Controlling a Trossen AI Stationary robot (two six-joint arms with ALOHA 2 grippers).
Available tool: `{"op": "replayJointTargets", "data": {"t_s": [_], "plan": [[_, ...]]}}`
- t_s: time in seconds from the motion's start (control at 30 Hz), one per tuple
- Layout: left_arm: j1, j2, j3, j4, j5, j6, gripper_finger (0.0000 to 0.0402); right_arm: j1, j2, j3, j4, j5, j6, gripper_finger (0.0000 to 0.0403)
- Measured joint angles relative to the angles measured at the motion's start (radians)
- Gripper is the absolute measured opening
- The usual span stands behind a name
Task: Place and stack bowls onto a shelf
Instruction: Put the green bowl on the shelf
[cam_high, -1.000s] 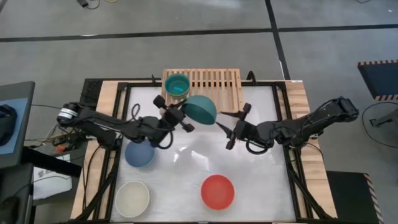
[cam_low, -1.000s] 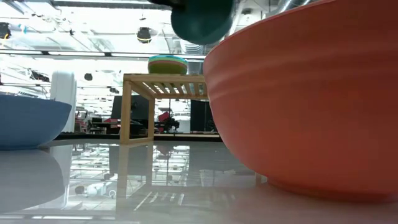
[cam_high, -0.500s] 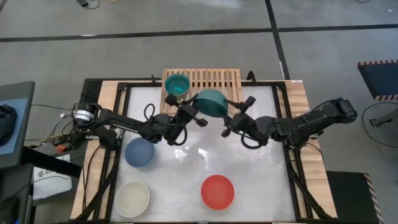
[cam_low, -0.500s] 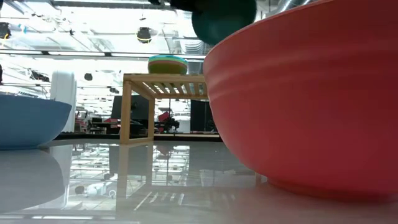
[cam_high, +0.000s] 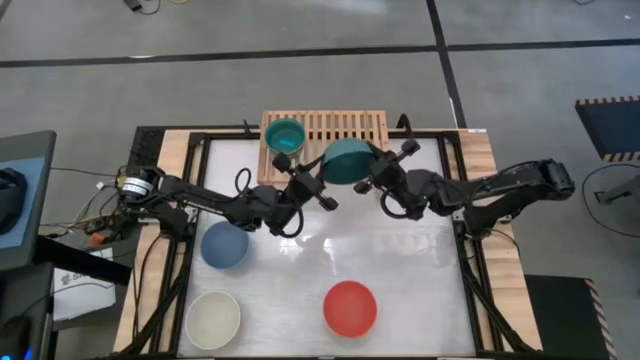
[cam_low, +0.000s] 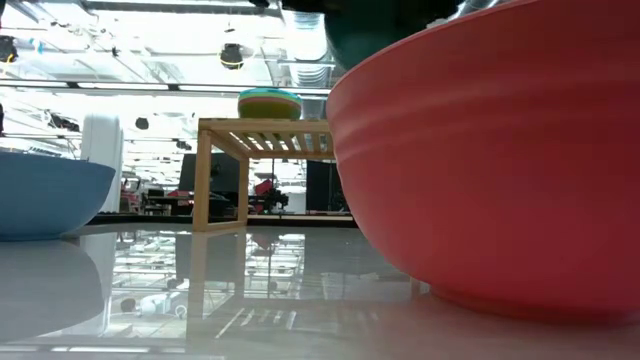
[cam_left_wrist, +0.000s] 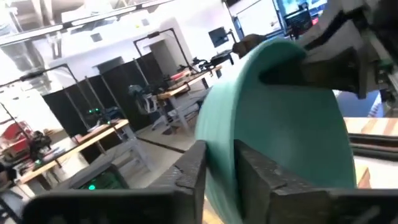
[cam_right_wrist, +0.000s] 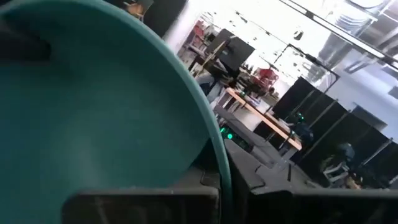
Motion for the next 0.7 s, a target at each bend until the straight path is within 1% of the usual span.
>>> {"op": "replayJointTargets", "data": {"t_s": [0.07, 0.13, 0.2, 0.23, 0.27, 0.33, 0.4, 0.47, 0.53, 0.6, 0.63, 0.7], "plan": [[0.000, 0.000, 0.010, -0.008, -0.009, 0.028, 0.0084, -0.033, 0.002, 0.021, -0.013, -0.004, 0.004, 0.0024], [0.000, 0.000, 0.034, -0.038, -0.065, 0.061, 0.0113, -0.078, 0.001, 0.066, -0.068, -0.006, 0.030, 0.0024], [0.001, -0.001, 0.069, -0.088, -0.129, 0.074, 0.0141, -0.137, -0.001, 0.134, -0.206, -0.006, 0.084, 0.0024], [0.001, -0.001, 0.087, -0.114, -0.166, 0.083, 0.0154, -0.169, -0.001, 0.174, -0.306, -0.022, 0.130, 0.0024], [0.001, -0.001, 0.103, -0.139, -0.205, 0.099, 0.0165, -0.203, 0.000, 0.216, -0.410, -0.069, 0.196, 0.0024], [0.001, -0.001, 0.131, -0.179, -0.257, 0.144, 0.0185, -0.286, 0.011, 0.306, -0.639, -0.235, 0.367, 0.0023], [0.001, -0.002, 0.144, -0.195, -0.292, 0.197, 0.0198, -0.384, 0.031, 0.386, -0.815, -0.454, 0.519, 0.0023], [-0.007, -0.004, 0.146, -0.209, -0.308, 0.245, 0.0203, -0.488, 0.059, 0.448, -0.940, -0.653, 0.611, 0.0023], [-0.015, -0.013, 0.146, -0.249, -0.311, 0.267, 0.0202, -0.587, 0.095, 0.505, -1.032, -0.817, 0.669, 0.0024], [-0.026, -0.035, 0.146, -0.338, -0.311, 0.234, 0.0197, -0.681, 0.139, 0.558, -1.127, -0.957, 0.704, 0.0024], [-0.030, -0.047, 0.146, -0.408, -0.306, 0.186, 0.0193, -0.720, 0.163, 0.579, -1.159, -1.012, 0.712, 0.0023], [-0.038, -0.078, 0.146, -0.584, -0.273, 0.044, 0.0184, -0.780, 0.215, 0.608, -1.216, -1.086, 0.717, 0.0024]]}}
